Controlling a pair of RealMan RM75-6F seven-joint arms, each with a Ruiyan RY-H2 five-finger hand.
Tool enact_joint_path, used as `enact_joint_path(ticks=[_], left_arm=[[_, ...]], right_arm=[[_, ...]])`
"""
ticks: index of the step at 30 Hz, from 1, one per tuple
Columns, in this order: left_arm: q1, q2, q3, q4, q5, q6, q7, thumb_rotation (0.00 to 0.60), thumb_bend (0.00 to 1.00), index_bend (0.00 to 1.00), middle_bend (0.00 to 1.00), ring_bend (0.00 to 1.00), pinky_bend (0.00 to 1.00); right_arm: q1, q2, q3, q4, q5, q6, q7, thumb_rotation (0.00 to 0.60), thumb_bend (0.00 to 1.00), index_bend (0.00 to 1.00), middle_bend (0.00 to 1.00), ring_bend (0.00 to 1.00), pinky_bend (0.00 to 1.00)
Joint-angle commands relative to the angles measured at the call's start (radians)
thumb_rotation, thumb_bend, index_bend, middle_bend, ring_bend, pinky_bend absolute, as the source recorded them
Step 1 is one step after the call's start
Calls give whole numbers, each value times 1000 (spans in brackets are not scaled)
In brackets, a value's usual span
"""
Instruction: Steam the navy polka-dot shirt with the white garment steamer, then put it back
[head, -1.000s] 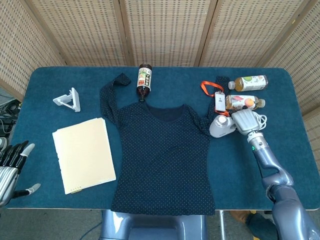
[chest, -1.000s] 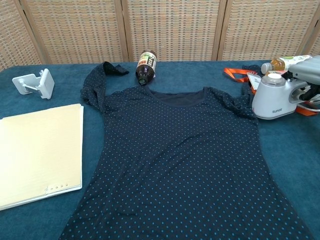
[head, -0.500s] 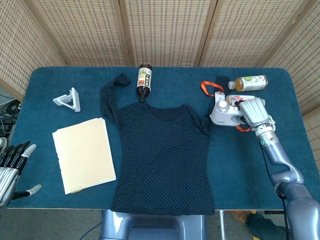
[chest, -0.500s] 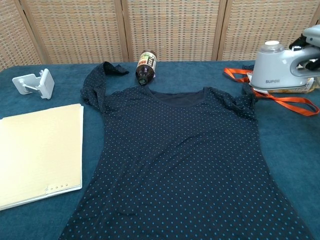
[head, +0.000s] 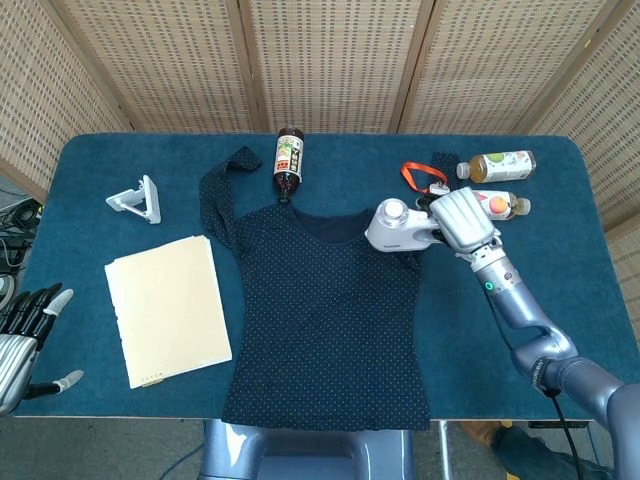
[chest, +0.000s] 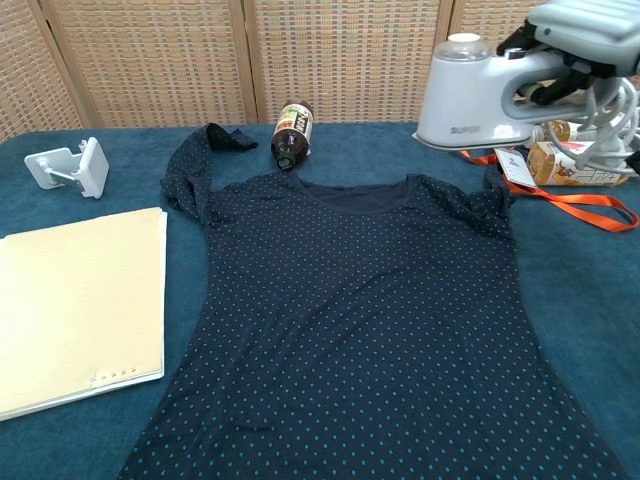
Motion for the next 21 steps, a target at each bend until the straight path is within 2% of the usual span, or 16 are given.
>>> enact_joint_path(ticks=[1,4,9,14,21], left_arm=[[-3,2,-1,1,-6,-5,-8,600,0,0,0,0,0],[-6,5,-4,3,-13,-10,-17,600,0,0,0,0,0],[-7,8,-6,8,-23,-14,-28,600,0,0,0,0,0],[-12,11,-9,14,-37,-24,-40,600,0,0,0,0,0],[-15,11,-10,27,-51,-35,-55,600,0,0,0,0,0]], right_arm=[[56,-24,12,-92,-20,-23,-104,600,827,867,736,803,1000],[82,-88,11,-97,-28,-36,-151,600,827,867,736,802,1000],[106,-174,-15,-64,-62,-42,-147,600,827,867,736,802,1000],[127,-268,-52,-10,-117,-25,-80,600,826,868,736,802,1000],[138,-382,-110,125,-198,42,7,600,825,867,736,802,1000]])
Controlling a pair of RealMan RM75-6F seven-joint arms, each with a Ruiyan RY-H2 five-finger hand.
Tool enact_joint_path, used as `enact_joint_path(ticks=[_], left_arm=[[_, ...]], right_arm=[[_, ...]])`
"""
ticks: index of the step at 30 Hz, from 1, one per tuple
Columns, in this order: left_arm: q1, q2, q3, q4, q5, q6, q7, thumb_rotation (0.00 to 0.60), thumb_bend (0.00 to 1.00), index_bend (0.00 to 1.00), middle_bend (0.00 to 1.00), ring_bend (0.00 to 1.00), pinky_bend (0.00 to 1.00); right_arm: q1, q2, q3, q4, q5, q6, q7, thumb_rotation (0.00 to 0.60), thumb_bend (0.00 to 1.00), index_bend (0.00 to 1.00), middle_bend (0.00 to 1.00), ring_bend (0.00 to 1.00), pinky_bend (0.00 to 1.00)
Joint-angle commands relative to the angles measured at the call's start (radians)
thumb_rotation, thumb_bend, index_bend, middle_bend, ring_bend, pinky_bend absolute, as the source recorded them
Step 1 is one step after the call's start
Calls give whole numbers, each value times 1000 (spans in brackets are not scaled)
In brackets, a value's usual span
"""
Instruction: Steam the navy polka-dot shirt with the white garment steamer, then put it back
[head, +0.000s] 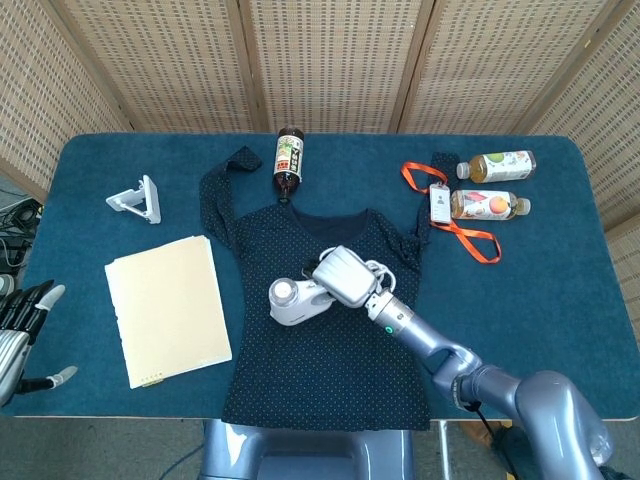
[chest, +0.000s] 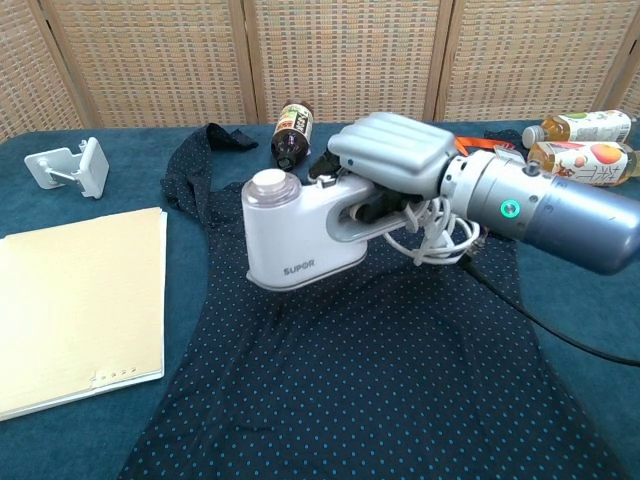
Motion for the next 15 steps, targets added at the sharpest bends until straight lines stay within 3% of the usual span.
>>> enact_joint_path(ticks=[1,15], left_arm=[[0,0,-1,1,-2,1,-1,600,0,0,0,0,0],[0,-8,-2,-6,-5,2,23,600,0,0,0,0,0]], right_arm=[[2,-60,-38,74,-39,34,46,600,825,867,736,803,1000],[-63,-177,-121,280,-85,108,112,600,825,868,736,803,1000]])
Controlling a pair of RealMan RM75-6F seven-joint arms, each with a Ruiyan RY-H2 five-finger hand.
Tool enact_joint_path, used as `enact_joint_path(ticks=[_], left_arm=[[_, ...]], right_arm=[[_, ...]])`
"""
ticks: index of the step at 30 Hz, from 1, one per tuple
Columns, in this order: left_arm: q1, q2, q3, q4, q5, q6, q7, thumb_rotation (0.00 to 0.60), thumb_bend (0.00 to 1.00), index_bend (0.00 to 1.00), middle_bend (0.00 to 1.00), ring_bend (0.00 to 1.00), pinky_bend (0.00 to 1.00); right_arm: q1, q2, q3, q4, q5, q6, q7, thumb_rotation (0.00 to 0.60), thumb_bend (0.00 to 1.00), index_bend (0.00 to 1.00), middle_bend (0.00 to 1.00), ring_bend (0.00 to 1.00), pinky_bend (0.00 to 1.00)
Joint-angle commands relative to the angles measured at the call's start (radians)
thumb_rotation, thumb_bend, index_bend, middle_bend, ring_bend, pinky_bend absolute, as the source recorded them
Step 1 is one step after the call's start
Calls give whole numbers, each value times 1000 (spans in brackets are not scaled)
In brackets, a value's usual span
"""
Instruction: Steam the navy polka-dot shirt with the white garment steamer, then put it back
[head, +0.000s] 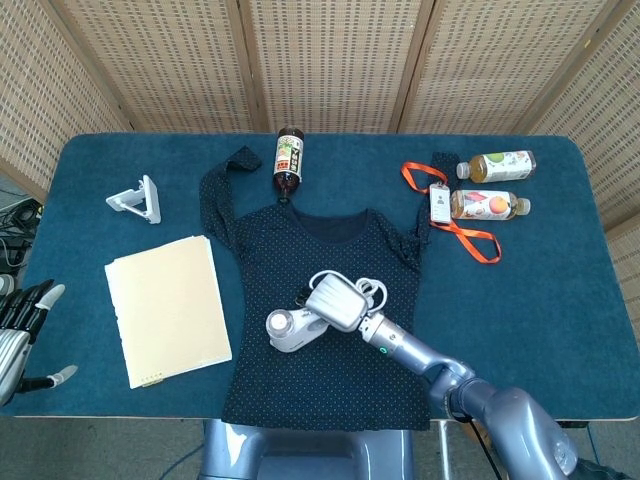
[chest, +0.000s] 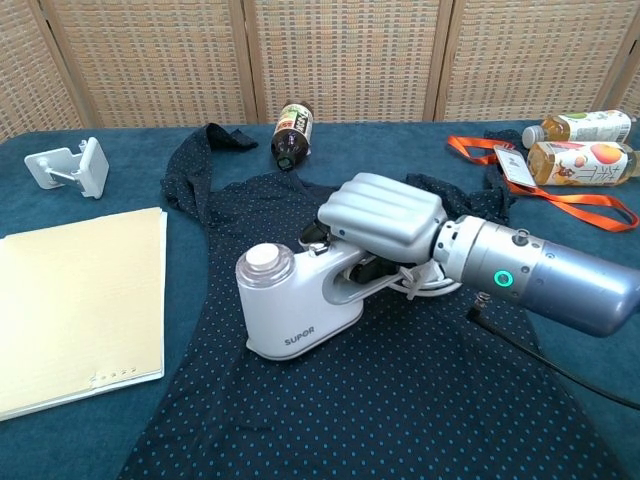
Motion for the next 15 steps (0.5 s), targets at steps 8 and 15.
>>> enact_joint_path(ticks=[8,15], left_arm=[[-2,-5,3,-10,5,-5,16,600,0,0,0,0,0],[-3,-7,6,-16,8,-7,27,600,0,0,0,0,0]], right_arm=[[-70,-37,-46,134,-8,45,108,600,825,867,734,802,1000],[-108,-36,-56,211,-3,84,194,600,824,867,734,803,1000]])
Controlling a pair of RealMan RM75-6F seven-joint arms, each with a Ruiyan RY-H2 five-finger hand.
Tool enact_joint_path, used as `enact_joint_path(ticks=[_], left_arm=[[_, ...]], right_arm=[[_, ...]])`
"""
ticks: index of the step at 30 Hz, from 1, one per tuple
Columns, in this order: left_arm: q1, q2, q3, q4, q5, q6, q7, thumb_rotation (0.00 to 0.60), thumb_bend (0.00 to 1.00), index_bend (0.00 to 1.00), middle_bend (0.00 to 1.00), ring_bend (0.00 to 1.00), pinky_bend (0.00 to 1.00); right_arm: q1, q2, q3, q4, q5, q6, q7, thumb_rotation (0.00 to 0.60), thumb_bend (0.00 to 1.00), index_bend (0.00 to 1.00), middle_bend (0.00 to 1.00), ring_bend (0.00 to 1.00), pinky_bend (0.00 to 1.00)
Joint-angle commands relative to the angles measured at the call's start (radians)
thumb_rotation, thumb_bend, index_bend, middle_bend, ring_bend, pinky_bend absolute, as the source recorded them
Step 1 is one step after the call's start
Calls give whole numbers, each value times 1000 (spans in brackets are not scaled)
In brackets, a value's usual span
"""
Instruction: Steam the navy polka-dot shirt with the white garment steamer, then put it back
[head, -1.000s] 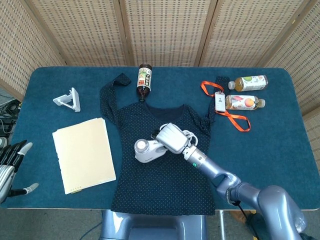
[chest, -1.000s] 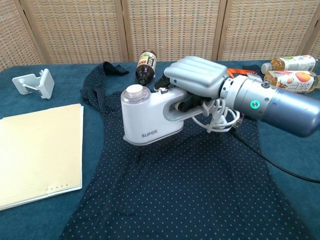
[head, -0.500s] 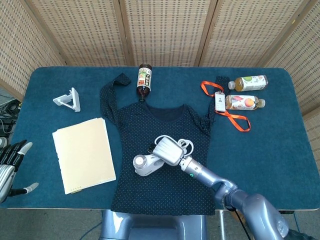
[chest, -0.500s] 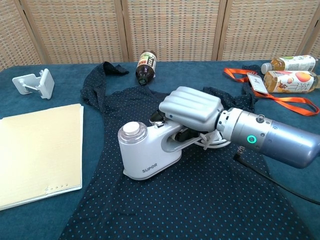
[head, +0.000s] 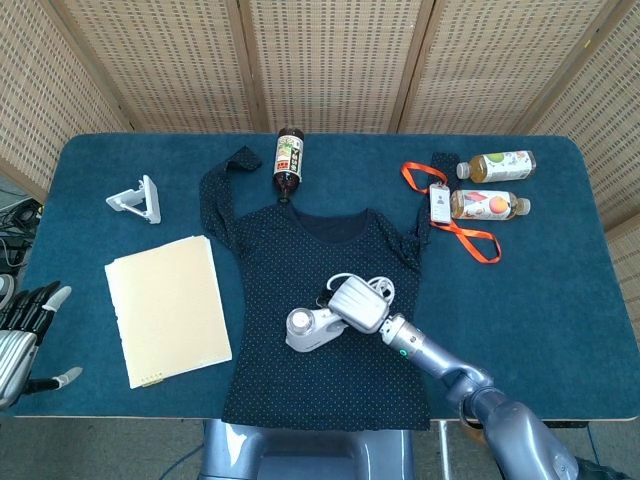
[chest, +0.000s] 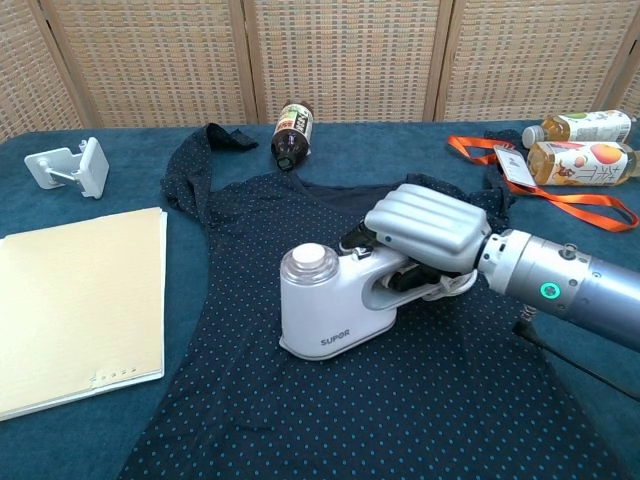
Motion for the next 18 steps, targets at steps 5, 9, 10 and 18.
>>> enact_joint_path(ticks=[5,9,10,18], left_arm=[[3,-2,3,1,7,5,5,600,0,0,0,0,0],[4,-4,6,0,16,8,8,600,0,0,0,0,0],[4,-4,7,0,17,8,8,600,0,0,0,0,0],[5,-6,10,-4,28,12,16,600,0,0,0,0,0]], right_arm=[[-49,16,-18,93,0,55,78,600,820,866,734,802,1000],[-76,28,-24,142,3,73,112,600,818,866,733,803,1000],[-80,29,-24,147,4,74,116,600,818,866,733,802,1000],[-122,57,-22,217,23,52,142,600,814,865,732,802,1000]])
